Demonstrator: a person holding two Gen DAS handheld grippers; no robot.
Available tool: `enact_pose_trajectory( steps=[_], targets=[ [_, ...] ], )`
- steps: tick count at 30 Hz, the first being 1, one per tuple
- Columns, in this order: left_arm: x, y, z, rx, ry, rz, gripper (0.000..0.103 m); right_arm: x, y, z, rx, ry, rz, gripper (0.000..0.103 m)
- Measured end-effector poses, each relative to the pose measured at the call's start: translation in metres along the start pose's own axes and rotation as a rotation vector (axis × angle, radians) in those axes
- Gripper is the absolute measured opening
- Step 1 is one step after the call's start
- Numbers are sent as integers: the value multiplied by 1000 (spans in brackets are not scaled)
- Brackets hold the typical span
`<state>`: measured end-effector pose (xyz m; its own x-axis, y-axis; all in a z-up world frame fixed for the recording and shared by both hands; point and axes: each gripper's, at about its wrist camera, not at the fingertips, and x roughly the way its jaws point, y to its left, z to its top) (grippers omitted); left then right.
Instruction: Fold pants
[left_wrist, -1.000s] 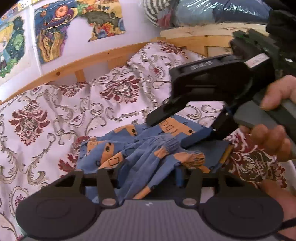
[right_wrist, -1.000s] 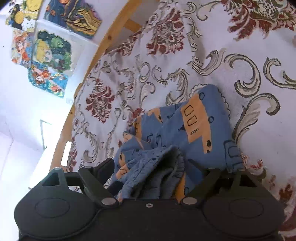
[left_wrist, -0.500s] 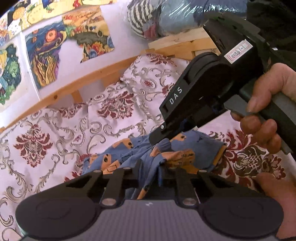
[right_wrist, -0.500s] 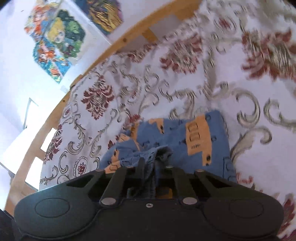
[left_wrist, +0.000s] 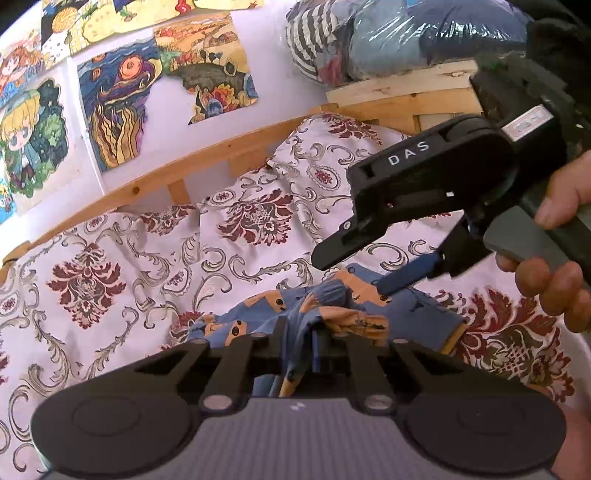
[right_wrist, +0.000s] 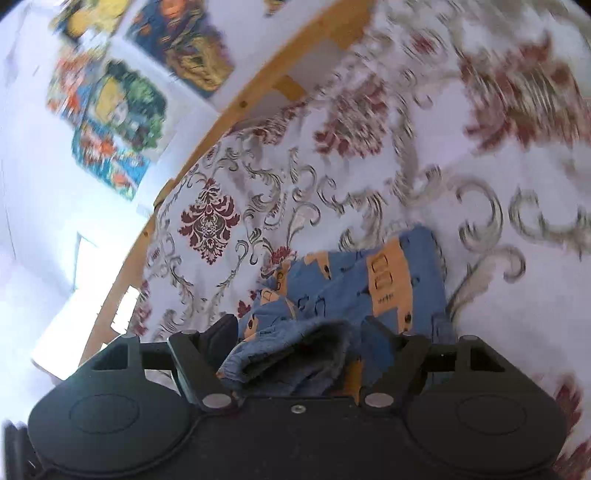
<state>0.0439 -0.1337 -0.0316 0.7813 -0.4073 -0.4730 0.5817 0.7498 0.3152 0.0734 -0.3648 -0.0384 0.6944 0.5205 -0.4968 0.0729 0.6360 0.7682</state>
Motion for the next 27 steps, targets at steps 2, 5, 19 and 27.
enact_pose_trajectory(
  steps=[2, 5, 19, 27],
  targets=[
    [-3, -2, -2, 5, -14, 8, 13, 6, -9, -2, 86, 25, 29, 76],
    [-5, -2, -2, 9, -28, 12, 13, 19, -16, -6, 179, 75, 82, 76],
    [1, -29, 22, 29, -11, 6, 13, -2, -2, 20, 20, -75, 45, 14],
    [19, -54, 28, 6, 28, -52, 15, -15, -2, 27, -146, -98, -93, 14]
  ],
)
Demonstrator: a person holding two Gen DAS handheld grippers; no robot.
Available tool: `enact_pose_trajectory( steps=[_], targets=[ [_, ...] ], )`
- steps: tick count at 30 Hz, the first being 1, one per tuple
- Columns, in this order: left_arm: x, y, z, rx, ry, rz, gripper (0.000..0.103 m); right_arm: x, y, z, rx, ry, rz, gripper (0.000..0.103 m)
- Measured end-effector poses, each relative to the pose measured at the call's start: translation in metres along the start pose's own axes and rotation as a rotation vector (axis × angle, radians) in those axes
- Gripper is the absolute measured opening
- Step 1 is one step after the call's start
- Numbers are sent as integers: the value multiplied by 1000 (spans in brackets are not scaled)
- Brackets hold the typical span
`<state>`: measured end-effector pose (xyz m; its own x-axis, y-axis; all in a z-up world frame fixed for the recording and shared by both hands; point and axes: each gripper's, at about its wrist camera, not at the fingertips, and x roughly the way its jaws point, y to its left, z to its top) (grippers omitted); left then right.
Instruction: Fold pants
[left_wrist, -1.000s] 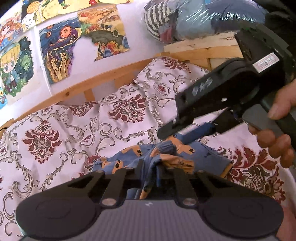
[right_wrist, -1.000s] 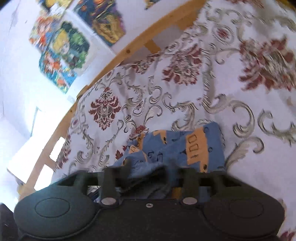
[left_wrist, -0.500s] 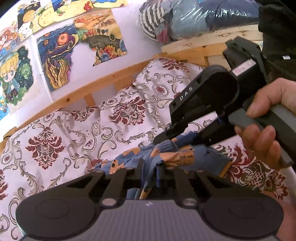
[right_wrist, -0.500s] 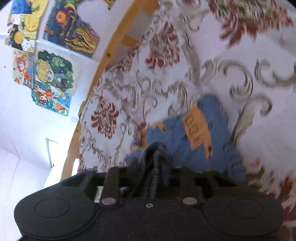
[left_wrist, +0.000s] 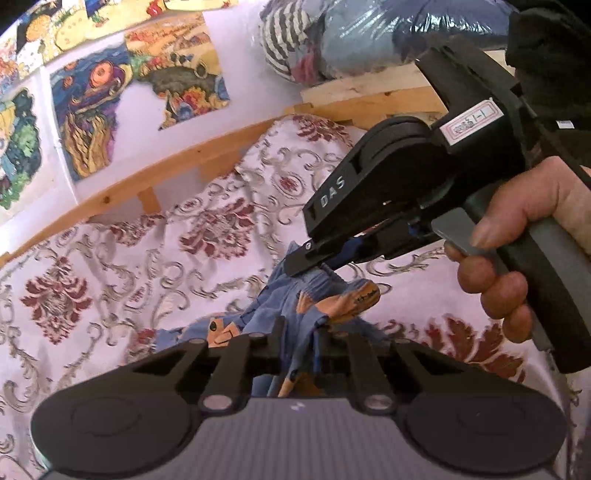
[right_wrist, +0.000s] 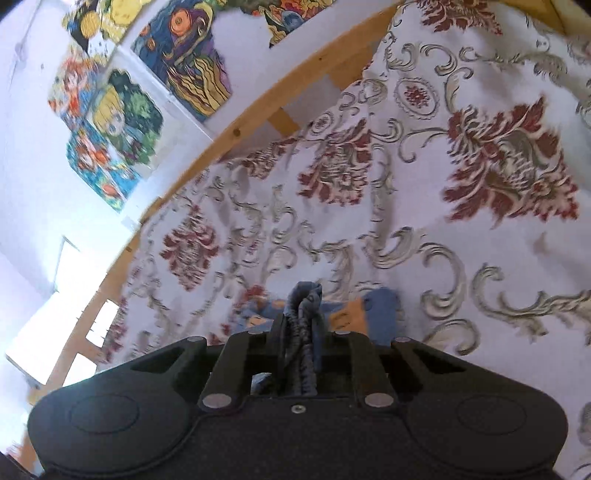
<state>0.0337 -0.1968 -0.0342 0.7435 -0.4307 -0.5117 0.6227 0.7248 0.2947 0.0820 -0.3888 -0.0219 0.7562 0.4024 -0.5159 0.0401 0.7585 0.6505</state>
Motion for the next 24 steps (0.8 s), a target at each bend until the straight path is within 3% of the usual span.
enact_pose_trajectory(
  steps=[4, 7, 9, 11, 15, 17, 19, 20, 24],
  targets=[
    [13, -3, -5, -18, 49, -41, 17, 5, -6, -3, -11, 29, -45, 14],
    [21, 1, -11, -44, 92, -90, 25, 9, -8, -7, -30, 50, -78, 14],
    [24, 5, -16, -68, 118, -156, 53, 13, -5, -10, -60, 64, -107, 15],
    [24, 12, -22, -98, 144, -257, 74, 15, -4, -12, -86, 76, -139, 16],
    [6, 28, -31, -89, 161, -366, 88, 12, -4, -15, -105, 77, -212, 43],
    [-9, 44, -32, -57, 156, -382, 90, 2, 0, -19, -125, 51, -256, 58],
    [-20, 63, -29, -45, 134, -362, 96, -8, 11, -26, -188, 16, -305, 75],
    [-22, 77, -27, -63, 118, -331, 103, -13, 19, -30, -226, -1, -326, 78],
    [5, 127, -20, -256, 118, -126, 103, -4, 39, -42, -268, -24, -380, 83]
  ],
)
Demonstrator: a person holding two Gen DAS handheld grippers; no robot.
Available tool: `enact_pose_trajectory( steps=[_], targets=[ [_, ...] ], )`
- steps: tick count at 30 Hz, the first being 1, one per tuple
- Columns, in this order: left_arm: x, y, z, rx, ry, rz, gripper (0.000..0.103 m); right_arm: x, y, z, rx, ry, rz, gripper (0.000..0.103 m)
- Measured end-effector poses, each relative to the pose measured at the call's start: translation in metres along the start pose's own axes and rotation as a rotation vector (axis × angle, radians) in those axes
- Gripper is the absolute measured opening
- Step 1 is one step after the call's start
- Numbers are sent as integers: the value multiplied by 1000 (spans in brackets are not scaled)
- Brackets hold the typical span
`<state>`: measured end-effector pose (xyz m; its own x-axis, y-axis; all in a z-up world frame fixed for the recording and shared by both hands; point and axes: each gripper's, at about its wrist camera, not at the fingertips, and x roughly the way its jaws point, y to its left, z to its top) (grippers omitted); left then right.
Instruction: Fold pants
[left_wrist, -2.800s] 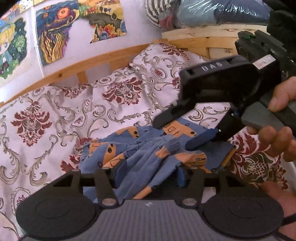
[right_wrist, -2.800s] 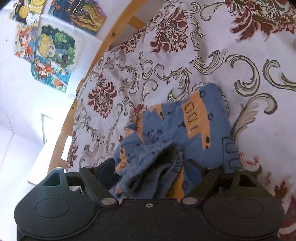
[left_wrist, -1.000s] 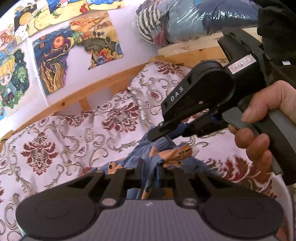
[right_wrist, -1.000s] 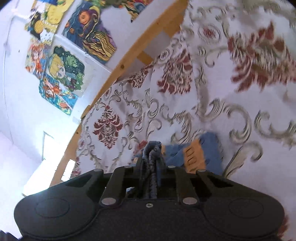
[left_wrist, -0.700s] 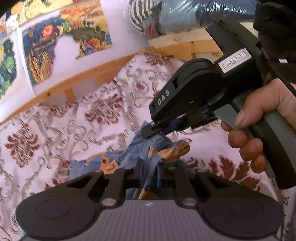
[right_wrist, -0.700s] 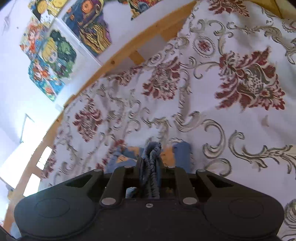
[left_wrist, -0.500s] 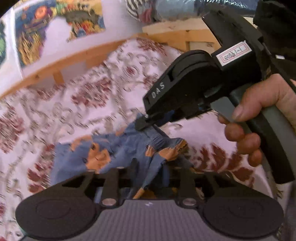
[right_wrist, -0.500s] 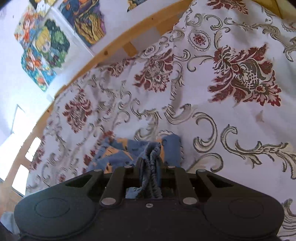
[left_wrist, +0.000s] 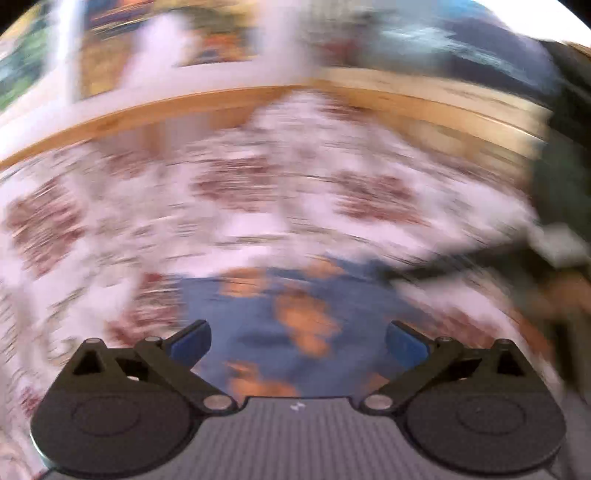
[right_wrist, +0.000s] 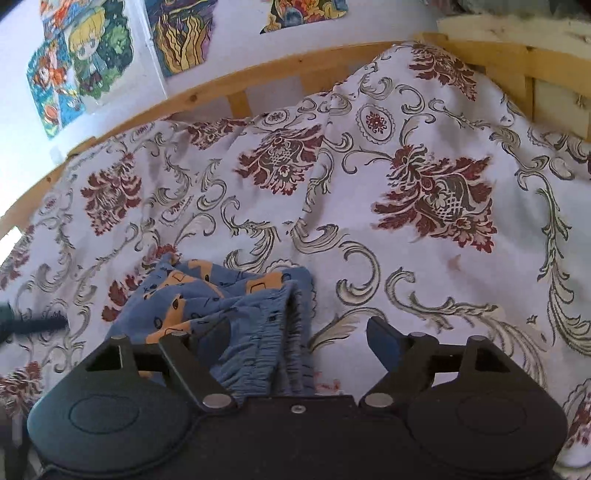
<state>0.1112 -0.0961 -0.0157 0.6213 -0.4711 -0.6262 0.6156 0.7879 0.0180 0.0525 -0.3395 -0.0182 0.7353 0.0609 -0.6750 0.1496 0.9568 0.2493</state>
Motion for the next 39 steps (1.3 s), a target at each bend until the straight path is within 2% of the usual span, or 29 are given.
enact_pose_trajectory(
  steps=[2, 5, 6, 8, 9, 12, 16, 18, 20, 22, 25, 27, 29, 32, 36, 39],
  targets=[
    [28, 22, 4, -123, 23, 87, 103, 7, 14, -5, -29, 25, -47, 84],
    [66, 45, -4, -240, 136, 167, 103, 13, 29, -17, -143, 69, -152, 87],
    [75, 53, -10, -277, 178, 177, 103, 13, 30, -22, -165, 81, -166, 90],
    [82, 65, -24, -353, 249, 149, 103, 12, 29, -29, -181, 108, -183, 96],
    [79, 68, -28, -357, 246, 148, 103, 13, 27, -32, -190, 124, -192, 98],
    [78, 66, -26, -301, 244, 157, 103, 11, 25, -39, -226, 156, -220, 102],
    [62, 72, -17, -347, 241, 154, 103, -2, 26, -38, -229, 126, -218, 102],
    [46, 71, -11, -341, 182, 179, 103, -13, 30, -36, -240, 77, -214, 102],
    [38, 69, -2, -294, 95, 242, 103, -21, 34, -33, -258, 12, -217, 102],
    [45, 65, 13, -230, 51, 266, 103, -25, 37, -28, -273, -55, -211, 102],
    [70, 58, 32, -107, 34, 278, 103, -19, 40, -17, -268, -141, -203, 102],
    [89, 53, 33, -53, 17, 312, 103, -3, 41, -8, -274, -163, -209, 102],
    [113, 52, 31, -12, 54, 343, 103, 16, 41, -5, -283, -157, -238, 102],
    [136, 61, 26, -33, 90, 385, 103, 38, 35, -8, -331, -107, -296, 102],
    [145, 80, 23, -155, 94, 368, 103, 40, 14, -7, -253, -84, -348, 102],
    [147, 78, 18, -139, 77, 382, 103, 42, 2, -8, -223, -70, -409, 102]
  ],
)
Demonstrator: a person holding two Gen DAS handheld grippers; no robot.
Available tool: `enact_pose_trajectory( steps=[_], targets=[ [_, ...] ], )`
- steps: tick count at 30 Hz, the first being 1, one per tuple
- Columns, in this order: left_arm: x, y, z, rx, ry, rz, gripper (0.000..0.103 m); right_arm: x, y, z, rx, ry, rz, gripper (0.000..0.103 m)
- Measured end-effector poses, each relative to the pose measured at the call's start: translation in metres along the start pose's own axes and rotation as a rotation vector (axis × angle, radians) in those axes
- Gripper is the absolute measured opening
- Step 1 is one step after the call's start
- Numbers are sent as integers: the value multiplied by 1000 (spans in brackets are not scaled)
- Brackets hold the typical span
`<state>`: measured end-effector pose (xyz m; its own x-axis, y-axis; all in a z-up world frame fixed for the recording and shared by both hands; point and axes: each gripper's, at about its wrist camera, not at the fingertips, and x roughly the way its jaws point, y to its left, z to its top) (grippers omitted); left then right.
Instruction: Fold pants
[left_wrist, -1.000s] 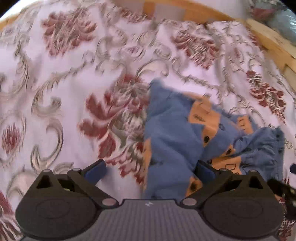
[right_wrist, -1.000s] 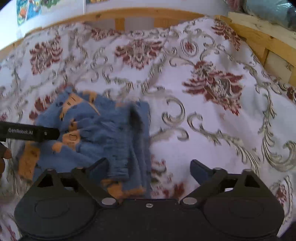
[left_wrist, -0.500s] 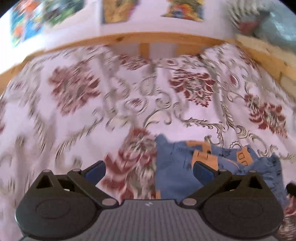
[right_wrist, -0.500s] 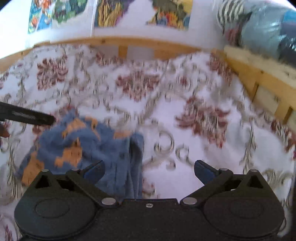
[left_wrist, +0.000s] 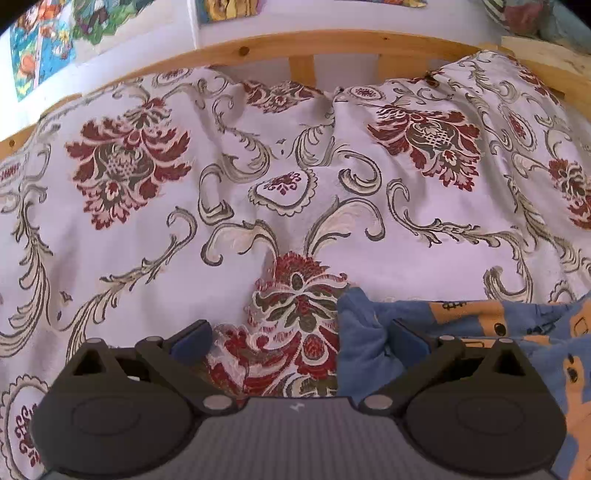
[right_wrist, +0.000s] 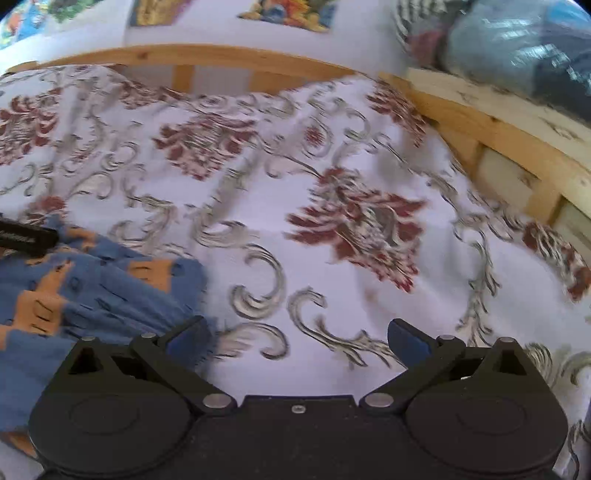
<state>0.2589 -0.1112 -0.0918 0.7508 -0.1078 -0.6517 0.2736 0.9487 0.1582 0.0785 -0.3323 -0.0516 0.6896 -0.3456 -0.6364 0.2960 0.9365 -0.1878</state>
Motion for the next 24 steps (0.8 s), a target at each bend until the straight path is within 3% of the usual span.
enact_pose_trajectory(
  steps=[5, 8, 11, 14, 16, 20, 24],
  targets=[
    [-14, 3, 8, -12, -13, -1, 102, -22, -4, 3, 6, -83, -24, 102],
    [-32, 8, 14, -32, -14, -14, 103, -42, 1, 4, 27, -124, 102, 102],
    [-50, 16, 8, -57, 47, -70, 103, -51, 14, -2, -16, -81, 210, 102],
    [-66, 24, -9, -101, 114, -120, 103, -52, 31, -10, -131, -29, 207, 102],
    [-73, 27, -21, -105, 142, -106, 102, -49, 36, -14, -170, 23, 180, 102],
    [-79, 29, -37, -99, 176, -64, 102, -48, 26, -20, -112, 101, 210, 102],
    [-91, 36, -36, -114, 187, -64, 102, -57, 15, -23, -64, 90, 236, 102]
  ],
)
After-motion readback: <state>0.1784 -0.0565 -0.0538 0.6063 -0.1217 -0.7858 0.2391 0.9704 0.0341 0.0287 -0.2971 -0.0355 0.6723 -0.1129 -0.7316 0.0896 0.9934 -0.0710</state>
